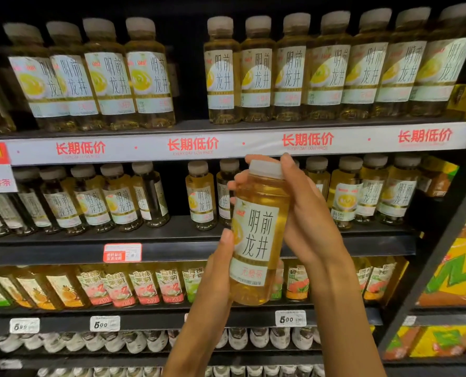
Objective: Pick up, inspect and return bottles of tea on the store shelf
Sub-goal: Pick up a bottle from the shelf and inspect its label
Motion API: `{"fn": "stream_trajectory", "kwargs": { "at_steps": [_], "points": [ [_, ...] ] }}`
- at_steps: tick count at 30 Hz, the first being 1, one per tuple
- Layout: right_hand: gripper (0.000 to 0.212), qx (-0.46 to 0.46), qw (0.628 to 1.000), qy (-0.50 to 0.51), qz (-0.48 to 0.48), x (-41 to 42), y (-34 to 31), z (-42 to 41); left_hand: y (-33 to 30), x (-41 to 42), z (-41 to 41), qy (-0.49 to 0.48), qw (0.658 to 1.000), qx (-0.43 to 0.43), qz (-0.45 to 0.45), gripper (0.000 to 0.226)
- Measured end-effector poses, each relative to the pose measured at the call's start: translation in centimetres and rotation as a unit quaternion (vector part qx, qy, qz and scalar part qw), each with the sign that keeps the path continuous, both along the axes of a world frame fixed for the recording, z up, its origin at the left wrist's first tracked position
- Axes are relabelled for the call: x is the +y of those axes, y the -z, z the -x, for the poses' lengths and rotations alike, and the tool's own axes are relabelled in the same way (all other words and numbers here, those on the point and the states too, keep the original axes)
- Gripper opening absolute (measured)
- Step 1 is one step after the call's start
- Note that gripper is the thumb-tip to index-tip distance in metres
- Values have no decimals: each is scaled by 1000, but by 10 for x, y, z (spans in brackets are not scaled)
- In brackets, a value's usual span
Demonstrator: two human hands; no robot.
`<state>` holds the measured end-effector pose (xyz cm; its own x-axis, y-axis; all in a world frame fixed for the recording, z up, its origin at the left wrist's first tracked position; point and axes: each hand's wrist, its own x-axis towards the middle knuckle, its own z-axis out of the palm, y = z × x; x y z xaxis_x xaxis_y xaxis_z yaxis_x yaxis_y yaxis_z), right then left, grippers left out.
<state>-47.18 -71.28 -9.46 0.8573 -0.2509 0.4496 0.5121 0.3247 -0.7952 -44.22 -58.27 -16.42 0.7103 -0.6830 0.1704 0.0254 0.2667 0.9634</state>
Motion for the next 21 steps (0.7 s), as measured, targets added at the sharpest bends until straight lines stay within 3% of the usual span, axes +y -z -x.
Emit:
{"fn": "stream_trajectory", "kwargs": {
  "at_steps": [3, 8, 13, 17, 21],
  "points": [
    [43, -5, 999, 47, 25, -4, -8, 2, -2, -4, 0, -74, 994, -78, 13, 52],
    [41, 17, 996, 74, 55, -4, -11, -1, -2, -10, 5, -74, 988, -138, 4, 47],
    [47, 8, 999, 21, 26, -7, -11, -5, 2, -7, 4, 16, 1000, 13, 6, 82],
    [37, 1, 999, -43, 6, -9, -10, -11, -1, -8, 1, 97, 992, 59, 55, 71],
    [26, -4, 998, 3, 56, -13, -15, -10, -6, -6, -8, -21, 999, 26, 22, 57]
  ]
}}
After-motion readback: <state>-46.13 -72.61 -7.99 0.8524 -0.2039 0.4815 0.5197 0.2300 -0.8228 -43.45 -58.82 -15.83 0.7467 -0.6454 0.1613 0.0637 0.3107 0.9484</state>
